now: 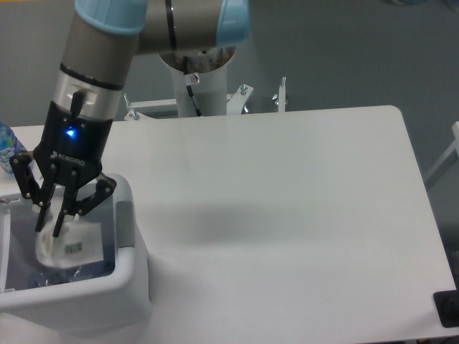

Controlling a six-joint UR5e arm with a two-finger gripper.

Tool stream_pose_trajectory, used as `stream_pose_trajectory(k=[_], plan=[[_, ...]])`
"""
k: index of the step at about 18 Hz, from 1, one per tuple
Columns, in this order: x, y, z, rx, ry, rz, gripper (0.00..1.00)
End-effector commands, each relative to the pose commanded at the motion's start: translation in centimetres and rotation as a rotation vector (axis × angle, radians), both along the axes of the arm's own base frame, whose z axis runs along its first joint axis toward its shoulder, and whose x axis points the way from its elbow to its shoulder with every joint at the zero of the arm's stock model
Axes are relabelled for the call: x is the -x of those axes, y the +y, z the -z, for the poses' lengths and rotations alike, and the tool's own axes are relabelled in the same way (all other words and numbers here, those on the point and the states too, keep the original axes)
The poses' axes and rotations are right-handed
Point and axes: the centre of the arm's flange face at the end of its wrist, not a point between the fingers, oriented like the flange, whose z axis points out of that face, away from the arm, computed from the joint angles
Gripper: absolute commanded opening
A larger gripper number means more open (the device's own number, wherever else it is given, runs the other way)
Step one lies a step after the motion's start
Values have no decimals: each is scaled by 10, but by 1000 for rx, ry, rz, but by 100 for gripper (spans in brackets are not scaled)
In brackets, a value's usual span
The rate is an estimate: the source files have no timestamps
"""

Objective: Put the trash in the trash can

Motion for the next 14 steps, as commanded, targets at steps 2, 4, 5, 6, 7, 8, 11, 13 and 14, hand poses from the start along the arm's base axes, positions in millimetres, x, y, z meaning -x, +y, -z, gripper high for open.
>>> stream_pose_trajectory(k=[2, 4, 5, 6, 7, 8, 11, 13, 14], plan=[[6, -2, -5, -4, 9, -12, 100], [36, -13, -8, 17, 63, -91, 100], [57, -22, -9, 31, 100, -143, 100], [78, -29, -12, 40, 139, -187, 100], [103, -38, -18, 51, 187, -231, 100], [126, -49, -23, 68, 227, -291, 100], [180, -82, -30, 132, 318, -423, 100], [194, -97, -36, 170, 383, -426, 100], [204, -106, -35, 215, 416, -400, 100]])
